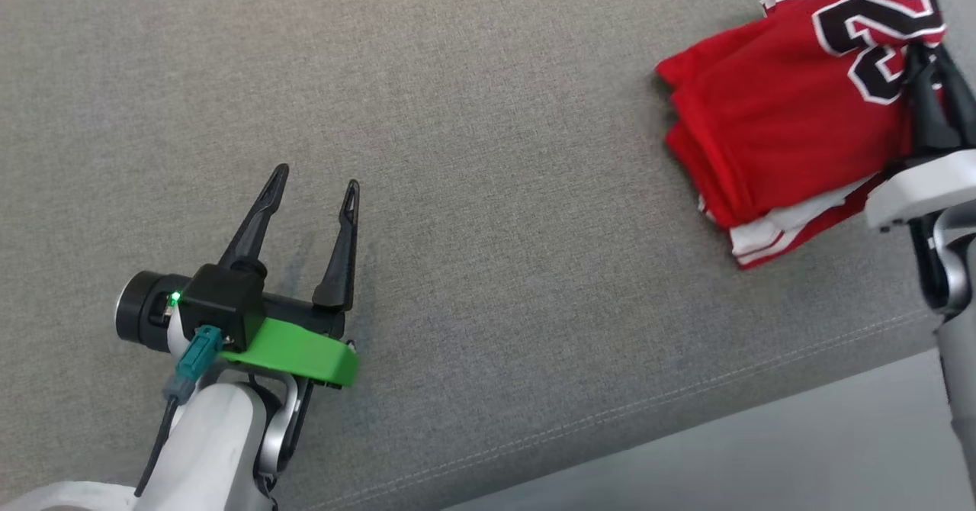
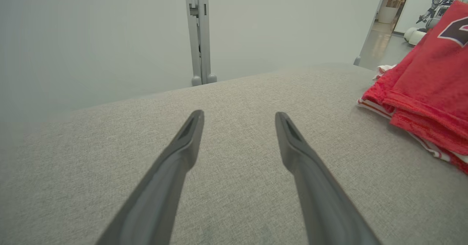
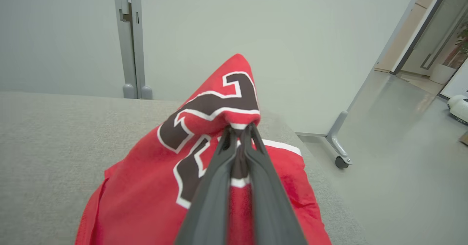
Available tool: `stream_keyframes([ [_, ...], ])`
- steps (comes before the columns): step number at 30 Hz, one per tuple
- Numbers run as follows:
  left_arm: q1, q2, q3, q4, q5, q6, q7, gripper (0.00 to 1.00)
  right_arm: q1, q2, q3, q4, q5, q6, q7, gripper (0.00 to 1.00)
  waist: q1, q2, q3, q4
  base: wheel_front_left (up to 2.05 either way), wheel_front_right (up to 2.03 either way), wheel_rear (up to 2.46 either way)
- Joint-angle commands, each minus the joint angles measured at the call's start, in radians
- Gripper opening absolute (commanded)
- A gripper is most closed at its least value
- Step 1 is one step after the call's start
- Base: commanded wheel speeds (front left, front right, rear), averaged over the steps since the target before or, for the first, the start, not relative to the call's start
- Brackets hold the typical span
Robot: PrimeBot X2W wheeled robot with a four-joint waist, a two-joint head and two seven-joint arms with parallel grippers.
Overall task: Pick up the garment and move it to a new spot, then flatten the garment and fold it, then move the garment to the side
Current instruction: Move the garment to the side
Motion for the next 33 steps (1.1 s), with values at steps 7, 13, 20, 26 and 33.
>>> stream_keyframes([
  [7,-0.041,0.015,-0.024,-0.019,0.020,-0.014,0.021,1.00,-0.154,-0.106,-0.071,0.147,0.040,-0.002,-0.034,0.00,0.0000,0.0000,0.082,-0.010,0.00,0.00,0.00],
  [13,-0.065,0.025,-0.044,-0.043,0.029,-0.023,0.039,1.00,-0.241,-0.169,-0.118,0.338,0.044,-0.002,-0.041,0.00,0.0000,0.0000,0.133,0.010,0.00,0.00,0.00],
  [20,-0.084,0.026,-0.056,-0.058,0.034,-0.025,0.047,1.00,-0.308,-0.184,-0.182,0.489,0.015,-0.002,-0.066,1.00,0.0000,0.0000,0.171,0.033,0.00,0.00,0.00],
  [26,-0.085,0.029,-0.052,-0.045,0.021,-0.018,0.040,1.00,-0.326,-0.163,-0.212,0.509,-0.011,-0.002,-0.083,1.00,0.0000,0.0000,0.169,0.033,0.00,0.00,0.00],
  [33,-0.070,0.028,-0.036,-0.026,0.011,0.000,0.012,1.00,-0.232,-0.082,-0.210,0.281,0.003,-0.002,-0.084,1.00,0.0000,0.0000,0.114,0.048,0.00,0.00,0.00],
])
